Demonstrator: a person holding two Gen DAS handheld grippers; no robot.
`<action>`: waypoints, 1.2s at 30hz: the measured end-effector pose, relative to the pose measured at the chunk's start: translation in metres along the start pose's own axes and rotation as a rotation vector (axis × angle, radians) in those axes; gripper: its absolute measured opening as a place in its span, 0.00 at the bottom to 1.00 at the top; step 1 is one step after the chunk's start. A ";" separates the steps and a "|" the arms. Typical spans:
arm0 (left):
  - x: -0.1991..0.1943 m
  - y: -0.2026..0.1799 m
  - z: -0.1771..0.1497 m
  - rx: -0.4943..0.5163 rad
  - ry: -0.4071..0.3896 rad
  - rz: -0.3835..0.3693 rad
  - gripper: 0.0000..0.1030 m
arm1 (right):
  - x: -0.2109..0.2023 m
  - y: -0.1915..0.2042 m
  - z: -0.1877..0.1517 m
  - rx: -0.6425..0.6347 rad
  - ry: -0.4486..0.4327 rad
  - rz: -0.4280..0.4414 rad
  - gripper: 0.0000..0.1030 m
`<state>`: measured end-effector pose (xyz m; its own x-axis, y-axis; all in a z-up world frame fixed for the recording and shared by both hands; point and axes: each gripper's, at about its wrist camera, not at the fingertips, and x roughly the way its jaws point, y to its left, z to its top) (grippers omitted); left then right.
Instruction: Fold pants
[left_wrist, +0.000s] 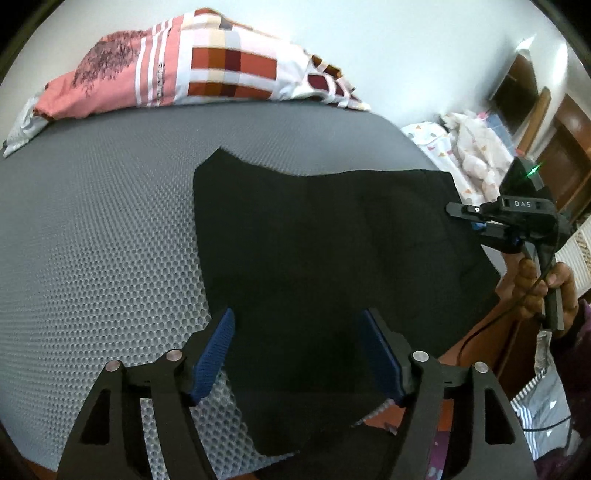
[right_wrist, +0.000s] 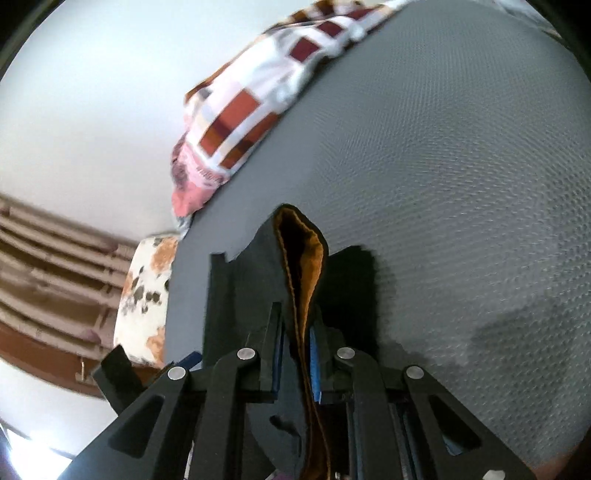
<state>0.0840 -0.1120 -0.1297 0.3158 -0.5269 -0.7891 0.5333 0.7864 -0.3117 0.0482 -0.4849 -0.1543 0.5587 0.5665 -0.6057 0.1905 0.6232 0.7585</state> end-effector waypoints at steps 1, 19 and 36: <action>0.004 0.002 0.000 -0.008 0.010 -0.002 0.69 | 0.002 -0.007 0.000 -0.001 -0.001 -0.004 0.11; 0.016 0.004 -0.001 -0.033 -0.001 -0.020 0.73 | -0.043 -0.044 -0.118 0.269 -0.027 0.291 0.20; 0.020 0.003 -0.001 -0.022 0.003 -0.022 0.79 | -0.047 -0.050 -0.109 0.250 -0.060 0.224 0.11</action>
<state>0.0909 -0.1199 -0.1464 0.3022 -0.5431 -0.7834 0.5224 0.7818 -0.3405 -0.0751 -0.4841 -0.1904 0.6542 0.6370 -0.4076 0.2452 0.3312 0.9111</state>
